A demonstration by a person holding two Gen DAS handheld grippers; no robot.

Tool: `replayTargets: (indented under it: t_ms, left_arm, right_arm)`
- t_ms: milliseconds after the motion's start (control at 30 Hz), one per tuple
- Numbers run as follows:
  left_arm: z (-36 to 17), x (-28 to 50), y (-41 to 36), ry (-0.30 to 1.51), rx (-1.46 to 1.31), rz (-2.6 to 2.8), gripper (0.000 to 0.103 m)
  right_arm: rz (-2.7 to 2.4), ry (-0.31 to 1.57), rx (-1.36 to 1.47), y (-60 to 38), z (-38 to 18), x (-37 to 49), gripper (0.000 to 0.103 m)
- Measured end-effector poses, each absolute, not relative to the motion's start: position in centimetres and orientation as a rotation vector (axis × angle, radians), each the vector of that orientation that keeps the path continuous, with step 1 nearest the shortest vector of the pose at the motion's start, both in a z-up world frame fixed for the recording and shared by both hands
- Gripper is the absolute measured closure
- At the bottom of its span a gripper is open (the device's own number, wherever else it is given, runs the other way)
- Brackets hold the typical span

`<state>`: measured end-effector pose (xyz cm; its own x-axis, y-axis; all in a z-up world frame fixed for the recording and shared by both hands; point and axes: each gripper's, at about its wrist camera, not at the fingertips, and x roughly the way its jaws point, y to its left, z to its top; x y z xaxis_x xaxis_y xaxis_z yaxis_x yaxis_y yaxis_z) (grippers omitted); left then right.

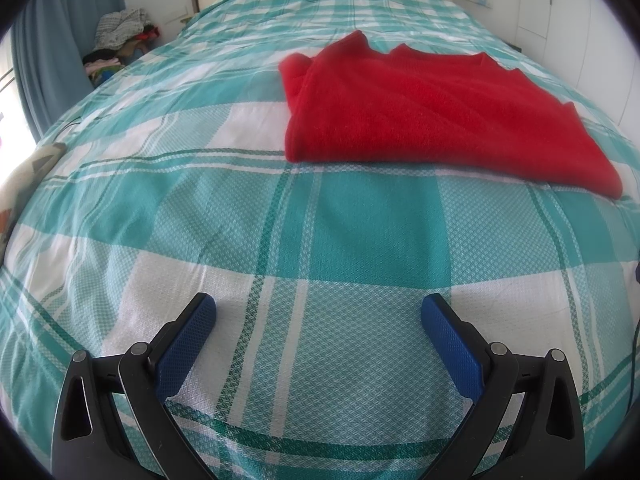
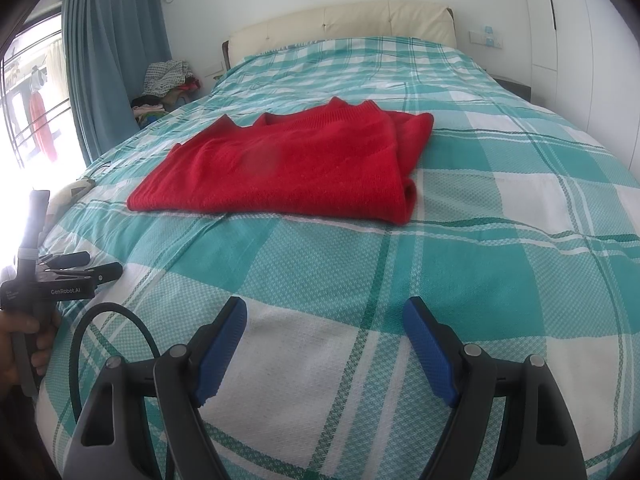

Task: Fold small clothes
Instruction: 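Release the hem with both grippers and hold them above the folded sweater, then grasp one side of the folded sweater with the right gripper and fold it over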

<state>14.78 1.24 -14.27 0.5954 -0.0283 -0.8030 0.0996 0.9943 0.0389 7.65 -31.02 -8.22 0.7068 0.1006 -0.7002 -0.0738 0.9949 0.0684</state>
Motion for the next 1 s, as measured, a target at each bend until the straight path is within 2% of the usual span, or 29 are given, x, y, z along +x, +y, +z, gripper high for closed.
replayTargets:
  t_ms: [600,733,867,1000]
  left_arm:
    - [-14.1,14.9,1.2,0.934,0.081,-0.075,0.0]
    - [-14.2,14.9,1.4,0.946,0.069,-0.079,0.001]
    - [-13.7,15.0,1.9,0.955,0.04,-0.1,0.001]
    - [-12.2,14.8,3.2,0.926,-0.017,-0.104,0.001]
  right_arm:
    - [0.097,0.78,0.042,-31.1,-8.2,7.7,0.023]
    - [0.118,0.761,0.09,-31.5,-6.6,8.1,0.023]
    - [0.09,0.723,0.085,-33.2,-4.0,11.8,0.023]
    - [0.038,0.794,0.162,-36.4,-4.4,18.2,0.023]
